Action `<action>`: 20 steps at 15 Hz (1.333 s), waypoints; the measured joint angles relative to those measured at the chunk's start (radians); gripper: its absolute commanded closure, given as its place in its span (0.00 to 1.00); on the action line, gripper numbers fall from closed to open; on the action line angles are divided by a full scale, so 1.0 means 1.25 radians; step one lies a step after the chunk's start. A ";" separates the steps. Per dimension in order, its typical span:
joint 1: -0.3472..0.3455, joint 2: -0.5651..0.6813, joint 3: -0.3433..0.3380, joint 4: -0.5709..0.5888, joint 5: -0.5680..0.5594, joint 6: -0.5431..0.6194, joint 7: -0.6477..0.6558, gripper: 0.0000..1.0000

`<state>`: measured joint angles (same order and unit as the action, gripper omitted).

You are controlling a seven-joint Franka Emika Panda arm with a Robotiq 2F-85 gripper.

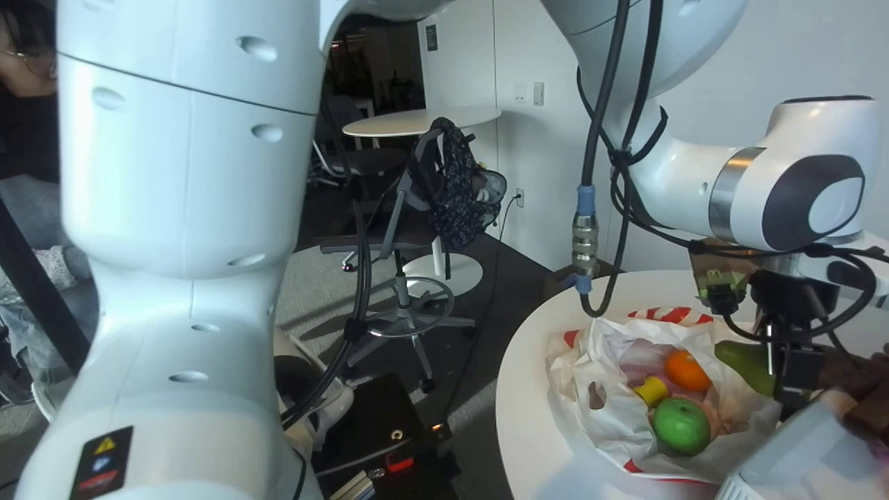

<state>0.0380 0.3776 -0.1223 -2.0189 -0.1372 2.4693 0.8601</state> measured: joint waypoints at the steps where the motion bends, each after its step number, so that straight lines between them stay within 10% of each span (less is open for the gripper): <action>1: 0.003 0.011 0.012 -0.004 0.000 0.000 -0.029 0.51; 9: 0.047 0.155 0.069 0.009 0.010 0.064 -0.239 0.51; 11: 0.054 0.158 0.079 0.017 0.030 0.082 -0.276 0.07; 20: 0.028 0.136 0.050 0.073 0.108 0.089 -0.332 0.00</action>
<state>0.0734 0.5478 -0.0593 -1.9278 -0.0022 2.5810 0.4447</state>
